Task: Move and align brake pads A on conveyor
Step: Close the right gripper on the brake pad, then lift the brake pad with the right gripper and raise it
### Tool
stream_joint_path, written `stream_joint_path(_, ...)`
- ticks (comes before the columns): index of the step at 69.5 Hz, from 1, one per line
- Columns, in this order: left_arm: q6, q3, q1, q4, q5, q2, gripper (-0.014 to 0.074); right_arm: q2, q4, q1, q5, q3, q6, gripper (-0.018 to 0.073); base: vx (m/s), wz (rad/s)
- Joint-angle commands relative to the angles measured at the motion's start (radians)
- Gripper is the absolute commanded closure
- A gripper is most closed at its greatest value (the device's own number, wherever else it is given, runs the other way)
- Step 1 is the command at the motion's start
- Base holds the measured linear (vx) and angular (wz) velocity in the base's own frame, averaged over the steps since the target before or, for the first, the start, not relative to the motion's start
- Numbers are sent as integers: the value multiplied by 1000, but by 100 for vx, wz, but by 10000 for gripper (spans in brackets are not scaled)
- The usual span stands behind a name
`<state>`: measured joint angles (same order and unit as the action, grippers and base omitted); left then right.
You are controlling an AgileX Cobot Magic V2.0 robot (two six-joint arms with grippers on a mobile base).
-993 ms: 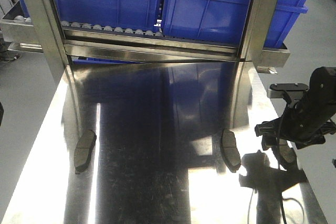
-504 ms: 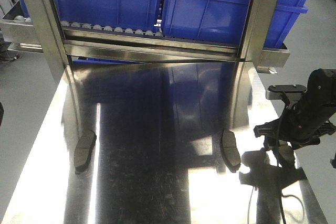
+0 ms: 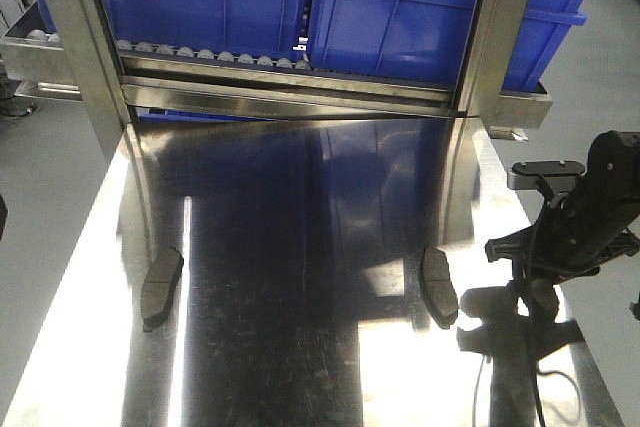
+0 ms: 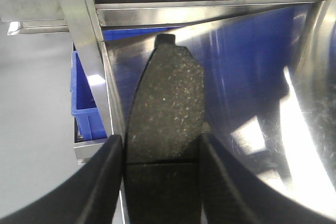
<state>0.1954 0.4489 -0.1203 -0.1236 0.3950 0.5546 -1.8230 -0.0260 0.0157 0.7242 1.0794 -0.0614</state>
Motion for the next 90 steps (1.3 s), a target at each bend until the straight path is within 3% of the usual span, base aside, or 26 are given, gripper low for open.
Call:
stream_joint_path(1, -5, 27, -4, -12, -85, -2, 524, 43, -2, -1, -15, 28, -12, 464, 0, 0)
stream_joint_path(28, -5, 27, -4, -12, -85, -2, 524, 279, 2, -1, -70, -2, -42, 504, 0, 0)
stream_joint_path(49, -5, 27, -4, -12, -85, -2, 524, 616, 3, -1, -324, -269, -42, 503, 0, 0)
stream_joint_path(90, -5, 27, -4, -12, -85, -2, 524, 1399, -3, -3, -430, -709, -38, 501, 0, 0)
